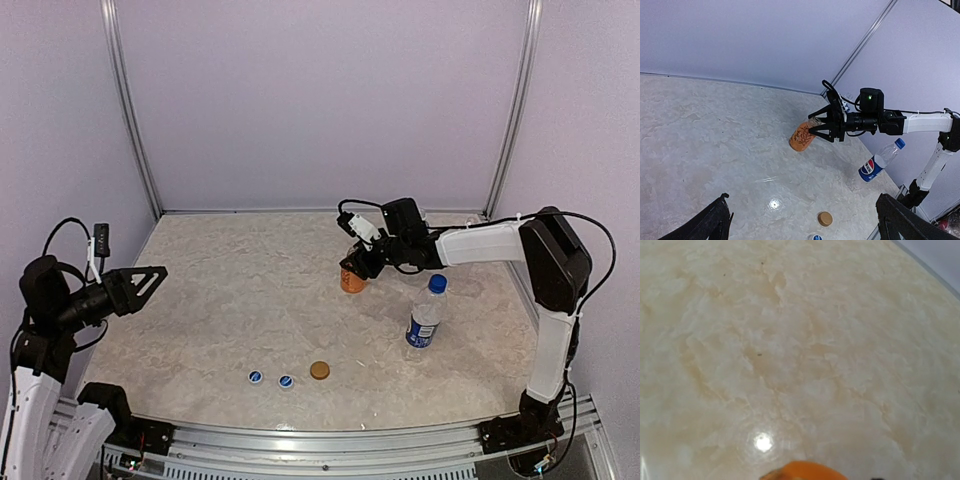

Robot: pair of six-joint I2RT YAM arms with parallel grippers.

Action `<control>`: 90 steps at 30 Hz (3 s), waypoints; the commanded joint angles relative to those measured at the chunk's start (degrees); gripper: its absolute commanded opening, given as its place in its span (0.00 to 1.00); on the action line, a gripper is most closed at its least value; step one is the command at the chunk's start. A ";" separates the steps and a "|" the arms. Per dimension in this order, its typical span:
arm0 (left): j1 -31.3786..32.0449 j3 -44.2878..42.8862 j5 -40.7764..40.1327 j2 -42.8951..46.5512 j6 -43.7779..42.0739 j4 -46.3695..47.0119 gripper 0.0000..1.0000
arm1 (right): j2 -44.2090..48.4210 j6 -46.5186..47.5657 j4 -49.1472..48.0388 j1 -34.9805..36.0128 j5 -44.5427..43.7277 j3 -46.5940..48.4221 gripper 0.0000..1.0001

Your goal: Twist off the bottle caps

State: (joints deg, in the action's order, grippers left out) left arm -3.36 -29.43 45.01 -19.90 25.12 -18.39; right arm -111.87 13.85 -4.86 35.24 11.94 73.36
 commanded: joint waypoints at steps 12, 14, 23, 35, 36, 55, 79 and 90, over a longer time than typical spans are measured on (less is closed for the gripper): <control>-0.35 0.72 1.85 0.39 -0.34 1.39 0.98 | 8.53 -1.04 18.03 0.40 -1.58 13.08 0.99; -0.37 0.73 1.86 0.52 -0.41 1.43 0.98 | 11.16 -2.76 22.32 0.35 1.32 15.78 0.99; -0.39 1.35 1.50 1.11 -1.36 1.49 0.99 | 27.19 -24.33 51.85 2.58 -16.73 18.13 0.89; -1.16 6.12 -12.23 -0.64 -8.90 2.13 0.99 | 35.88 -47.30 77.96 20.08 -36.85 12.99 0.90; -1.53 5.95 -14.45 -0.73 -9.28 1.91 0.99 | 35.85 -47.26 77.34 20.65 -36.28 11.96 0.90; -3.44 6.14 -10.59 -0.61 -9.30 2.11 0.99 | 34.93 -46.25 69.91 21.15 -34.37 5.80 0.37; 6.56 -18.70 -2.88 -7.62 -32.77 -20.45 0.97 | 31.49 -33.90 44.44 23.49 -5.70 21.26 0.00; 25.10 -44.90 -3.78 -26.68 -51.95 -47.90 0.99 | 12.62 -34.29 23.11 24.17 4.27 34.53 0.00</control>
State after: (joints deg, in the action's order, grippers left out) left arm 17.93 -70.39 43.13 -41.60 -20.86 -57.36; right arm -96.44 -20.14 27.86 58.78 10.41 105.25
